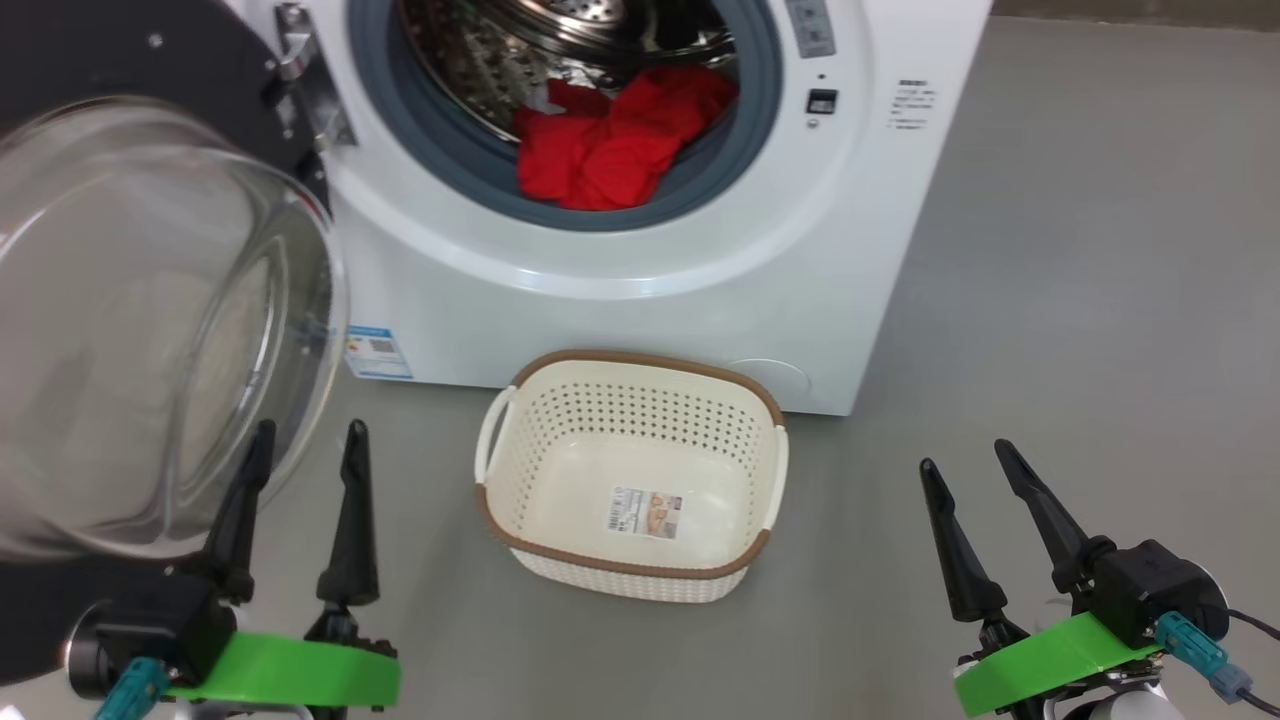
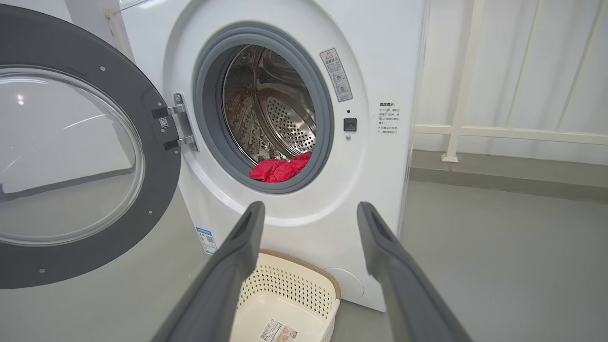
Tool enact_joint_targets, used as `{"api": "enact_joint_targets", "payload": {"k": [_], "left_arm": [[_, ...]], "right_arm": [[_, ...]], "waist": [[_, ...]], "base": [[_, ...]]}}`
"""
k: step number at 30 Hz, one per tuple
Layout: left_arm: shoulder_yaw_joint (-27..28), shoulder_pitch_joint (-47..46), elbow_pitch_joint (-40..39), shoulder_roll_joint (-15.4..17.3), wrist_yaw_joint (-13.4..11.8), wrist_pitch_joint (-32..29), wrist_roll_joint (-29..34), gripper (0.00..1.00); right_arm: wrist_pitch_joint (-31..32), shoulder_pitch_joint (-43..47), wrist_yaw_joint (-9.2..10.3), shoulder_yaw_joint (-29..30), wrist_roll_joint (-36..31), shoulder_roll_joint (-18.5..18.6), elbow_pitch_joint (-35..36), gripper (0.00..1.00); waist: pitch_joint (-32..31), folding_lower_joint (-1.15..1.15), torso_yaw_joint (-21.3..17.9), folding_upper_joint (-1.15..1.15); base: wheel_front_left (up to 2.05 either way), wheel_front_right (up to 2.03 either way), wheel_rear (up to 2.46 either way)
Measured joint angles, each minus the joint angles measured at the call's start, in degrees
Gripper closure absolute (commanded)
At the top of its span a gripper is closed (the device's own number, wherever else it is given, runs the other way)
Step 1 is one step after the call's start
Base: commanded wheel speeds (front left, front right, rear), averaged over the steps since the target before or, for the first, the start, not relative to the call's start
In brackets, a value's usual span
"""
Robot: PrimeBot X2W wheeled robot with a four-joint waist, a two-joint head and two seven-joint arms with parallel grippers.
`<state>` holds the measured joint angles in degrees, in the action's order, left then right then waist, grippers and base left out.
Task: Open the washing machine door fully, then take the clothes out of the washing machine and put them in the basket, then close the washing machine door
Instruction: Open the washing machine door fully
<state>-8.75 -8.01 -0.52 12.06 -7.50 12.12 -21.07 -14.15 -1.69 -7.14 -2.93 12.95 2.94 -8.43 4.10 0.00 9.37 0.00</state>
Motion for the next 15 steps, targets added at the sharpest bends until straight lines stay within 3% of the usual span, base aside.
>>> {"api": "enact_joint_targets", "payload": {"k": [11, 15], "left_arm": [[-1.2, 2.5, -1.3, 0.2, 2.1, 1.3, 0.2, 0.00], [-0.9, 4.4, -1.2, -0.6, 3.1, 1.6, -2.4, 0.00]], "right_arm": [[-0.2, -0.6, 0.00, 0.0, 0.7, 0.0, 0.3, 0.00], [-0.3, -0.9, 0.00, 0.4, 0.6, 0.0, 2.5, 0.00]], "waist": [[0.3, 0.00, -6.5, 0.00], [0.4, 0.00, -8.4, 0.00]], "base": [[0.00, 0.00, 0.00], [0.00, 0.00, 0.00]]}}
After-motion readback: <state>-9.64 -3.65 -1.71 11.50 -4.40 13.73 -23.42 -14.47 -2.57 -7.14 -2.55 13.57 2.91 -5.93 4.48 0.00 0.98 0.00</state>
